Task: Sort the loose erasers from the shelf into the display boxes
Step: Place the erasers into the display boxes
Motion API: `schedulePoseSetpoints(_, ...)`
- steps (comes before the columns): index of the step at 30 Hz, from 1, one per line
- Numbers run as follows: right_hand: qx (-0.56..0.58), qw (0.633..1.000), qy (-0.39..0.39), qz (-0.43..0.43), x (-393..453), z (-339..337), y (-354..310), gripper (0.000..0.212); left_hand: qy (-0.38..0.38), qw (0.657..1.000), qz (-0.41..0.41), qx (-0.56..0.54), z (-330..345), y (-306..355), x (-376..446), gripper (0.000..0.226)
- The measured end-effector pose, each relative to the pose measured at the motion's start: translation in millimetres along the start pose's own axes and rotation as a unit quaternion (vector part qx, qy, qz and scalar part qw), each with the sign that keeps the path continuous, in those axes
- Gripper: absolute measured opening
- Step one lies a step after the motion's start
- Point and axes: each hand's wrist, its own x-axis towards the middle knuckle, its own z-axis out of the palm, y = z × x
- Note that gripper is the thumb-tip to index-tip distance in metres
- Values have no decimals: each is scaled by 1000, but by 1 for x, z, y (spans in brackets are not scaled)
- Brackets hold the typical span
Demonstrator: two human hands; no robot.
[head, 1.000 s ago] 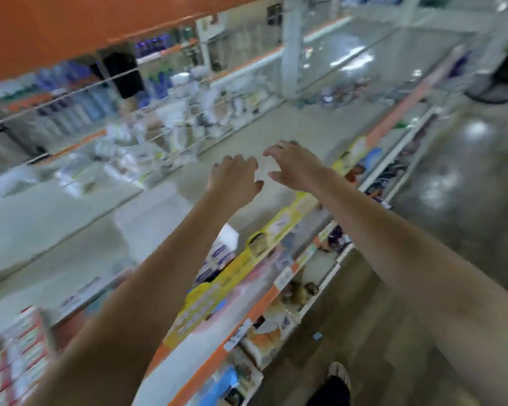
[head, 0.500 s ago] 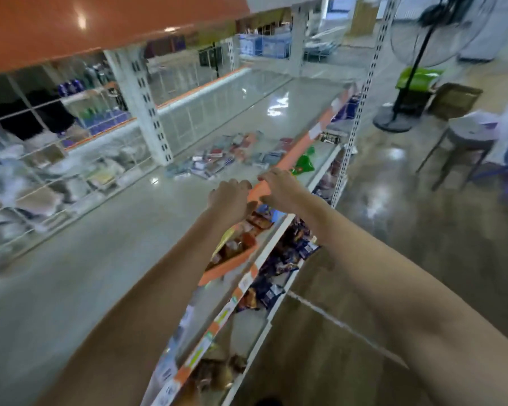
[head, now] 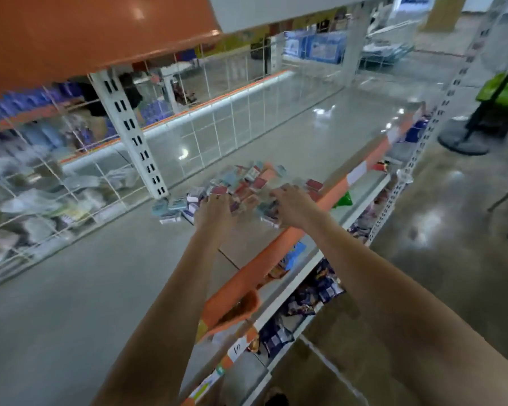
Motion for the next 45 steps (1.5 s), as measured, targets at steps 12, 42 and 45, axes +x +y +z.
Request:
schedulePoseSetpoints(12, 78, 982, -69, -160, 46, -11, 42, 25, 91, 990, -106, -35, 12, 15, 12, 20)
schedulePoseSetpoints(42, 592, 597, -479, -252, -91, -5, -218, 13, 360, 653, -378, -548, -82, -62, -285, 17)
schedulePoseSetpoints(45, 599, 546, -531, -247, -146, 4, -275, 18, 385, 630, -402, -541, -94, -91, -357, 17)
